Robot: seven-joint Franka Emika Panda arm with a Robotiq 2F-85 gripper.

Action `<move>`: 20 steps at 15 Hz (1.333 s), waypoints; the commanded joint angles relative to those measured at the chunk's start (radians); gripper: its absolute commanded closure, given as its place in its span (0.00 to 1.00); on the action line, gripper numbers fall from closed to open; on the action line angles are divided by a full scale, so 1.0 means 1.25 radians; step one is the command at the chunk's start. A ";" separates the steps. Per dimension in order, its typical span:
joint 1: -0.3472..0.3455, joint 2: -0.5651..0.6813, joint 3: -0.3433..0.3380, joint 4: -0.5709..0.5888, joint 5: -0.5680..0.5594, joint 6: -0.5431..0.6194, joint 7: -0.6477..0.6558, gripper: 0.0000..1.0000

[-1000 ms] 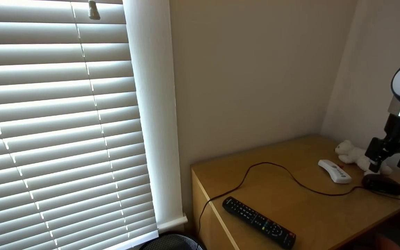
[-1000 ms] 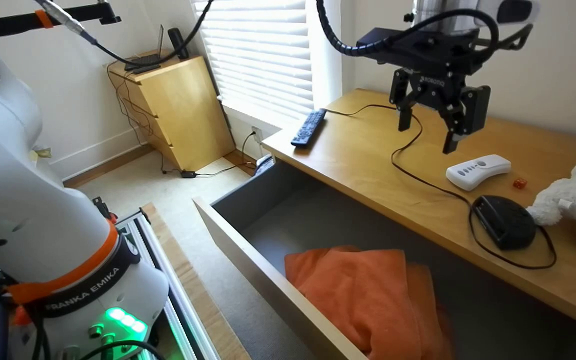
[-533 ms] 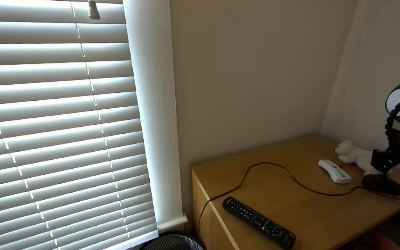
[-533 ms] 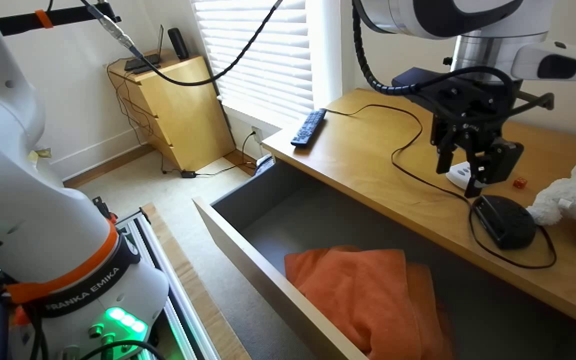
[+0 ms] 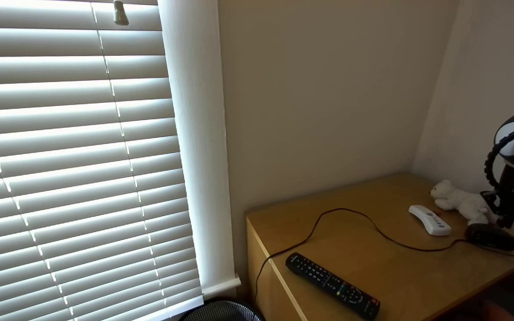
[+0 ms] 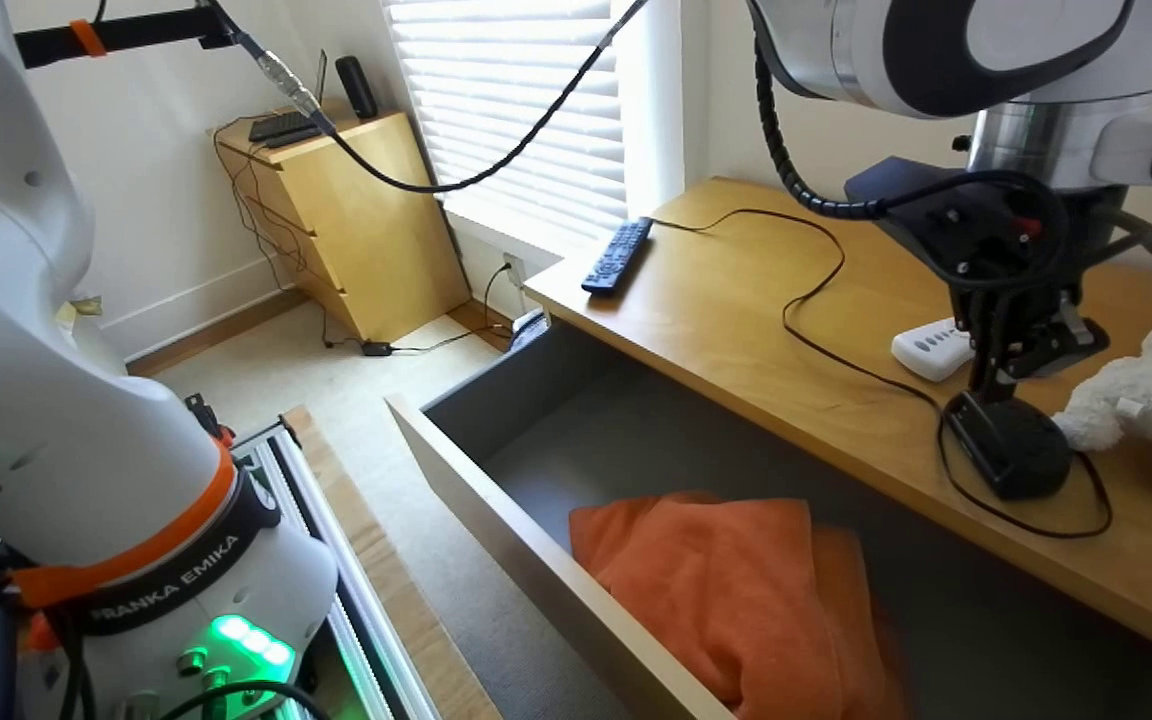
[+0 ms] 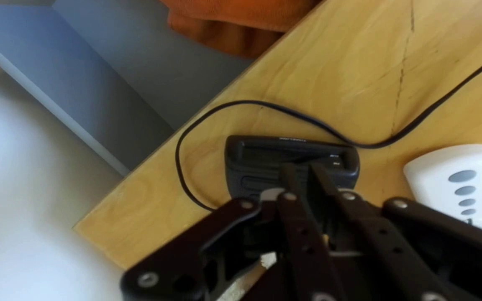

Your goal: Press a button on the device

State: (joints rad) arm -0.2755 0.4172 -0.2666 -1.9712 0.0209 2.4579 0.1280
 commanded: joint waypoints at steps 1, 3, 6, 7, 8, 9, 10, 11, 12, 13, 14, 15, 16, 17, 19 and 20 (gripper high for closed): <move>0.012 0.038 -0.017 0.027 -0.009 0.038 0.065 1.00; 0.016 0.051 -0.022 0.034 -0.011 0.046 0.091 1.00; 0.015 0.065 -0.021 0.046 -0.005 0.035 0.108 1.00; 0.018 0.069 -0.023 0.047 -0.009 0.040 0.116 1.00; 0.019 0.073 -0.025 0.049 -0.011 0.041 0.122 1.00; 0.018 0.075 -0.024 0.051 -0.007 0.035 0.125 1.00; 0.021 0.078 -0.027 0.053 -0.011 0.038 0.132 1.00; 0.023 0.081 -0.028 0.055 -0.011 0.039 0.136 1.00; 0.021 0.082 -0.027 0.057 -0.008 0.035 0.135 1.00; 0.024 0.085 -0.030 0.059 -0.011 0.040 0.140 1.00; 0.025 0.087 -0.030 0.060 -0.010 0.042 0.143 1.00; 0.024 0.087 -0.029 0.060 -0.006 0.040 0.145 1.00; 0.027 0.089 -0.032 0.060 -0.008 0.042 0.150 1.00; 0.028 0.090 -0.033 0.060 -0.010 0.044 0.155 1.00; 0.027 0.091 -0.031 0.060 -0.004 0.044 0.158 1.00; 0.028 0.092 -0.032 0.060 -0.003 0.046 0.162 1.00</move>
State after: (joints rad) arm -0.2517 0.5116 -0.2930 -1.9074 0.0176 2.4978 0.3006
